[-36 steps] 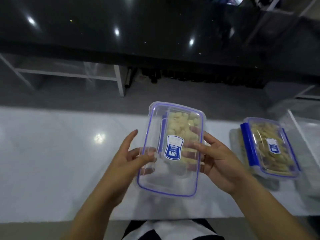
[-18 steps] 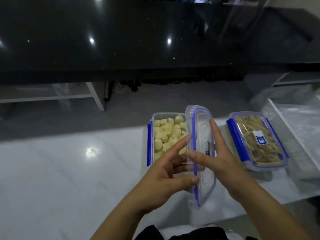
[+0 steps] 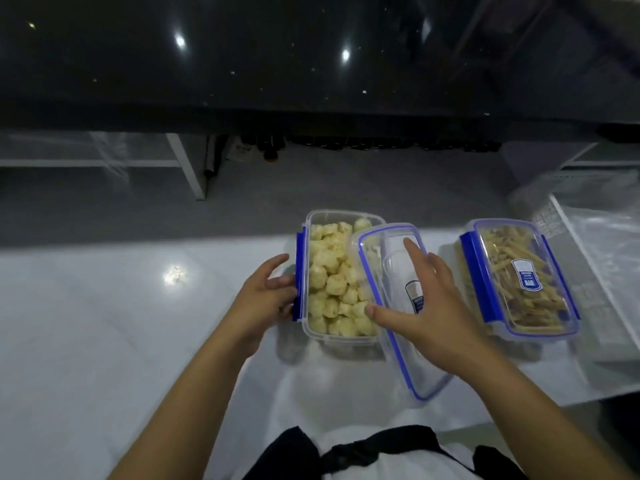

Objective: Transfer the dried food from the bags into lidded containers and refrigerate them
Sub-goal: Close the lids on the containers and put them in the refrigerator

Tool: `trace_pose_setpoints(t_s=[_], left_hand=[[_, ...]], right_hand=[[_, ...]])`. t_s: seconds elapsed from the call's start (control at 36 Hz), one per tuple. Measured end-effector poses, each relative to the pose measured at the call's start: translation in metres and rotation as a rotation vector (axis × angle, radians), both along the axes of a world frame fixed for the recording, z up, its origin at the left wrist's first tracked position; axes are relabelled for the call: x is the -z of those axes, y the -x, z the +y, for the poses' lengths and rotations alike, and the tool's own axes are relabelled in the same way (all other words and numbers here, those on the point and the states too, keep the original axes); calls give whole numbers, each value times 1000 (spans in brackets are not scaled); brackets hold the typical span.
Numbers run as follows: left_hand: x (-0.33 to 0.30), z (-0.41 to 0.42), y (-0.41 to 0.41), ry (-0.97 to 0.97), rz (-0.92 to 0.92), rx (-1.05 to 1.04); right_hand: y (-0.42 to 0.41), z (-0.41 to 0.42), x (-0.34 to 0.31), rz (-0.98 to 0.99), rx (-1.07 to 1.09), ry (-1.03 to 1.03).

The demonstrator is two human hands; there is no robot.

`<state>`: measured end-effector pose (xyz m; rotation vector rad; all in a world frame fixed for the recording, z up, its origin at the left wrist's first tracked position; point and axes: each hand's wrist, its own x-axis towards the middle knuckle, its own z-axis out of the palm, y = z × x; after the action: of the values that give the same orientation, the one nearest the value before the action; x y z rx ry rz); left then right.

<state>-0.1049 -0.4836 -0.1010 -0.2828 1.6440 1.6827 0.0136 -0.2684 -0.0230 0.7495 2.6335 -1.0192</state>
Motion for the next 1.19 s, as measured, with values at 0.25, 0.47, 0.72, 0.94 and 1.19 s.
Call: trace_pose_setpoints(t_s=[0.25, 0.47, 0.72, 0.94, 1.19], left_hand=[[-9, 13, -42, -84, -47, 13], [-1, 35, -100, -172, -43, -6], [4, 29, -104, -185, -45, -26], [8, 26, -100, -222, -70, 1], [8, 25, -90, -203, -53, -15]], right_hand=[[-17, -15, 11, -8, -19, -164], [21, -40, 52, -74, -122, -499], [24, -49, 66, -42, -153, -545], [-15, -42, 67, 96, -96, -599], [28, -41, 68, 38, -124, -562]])
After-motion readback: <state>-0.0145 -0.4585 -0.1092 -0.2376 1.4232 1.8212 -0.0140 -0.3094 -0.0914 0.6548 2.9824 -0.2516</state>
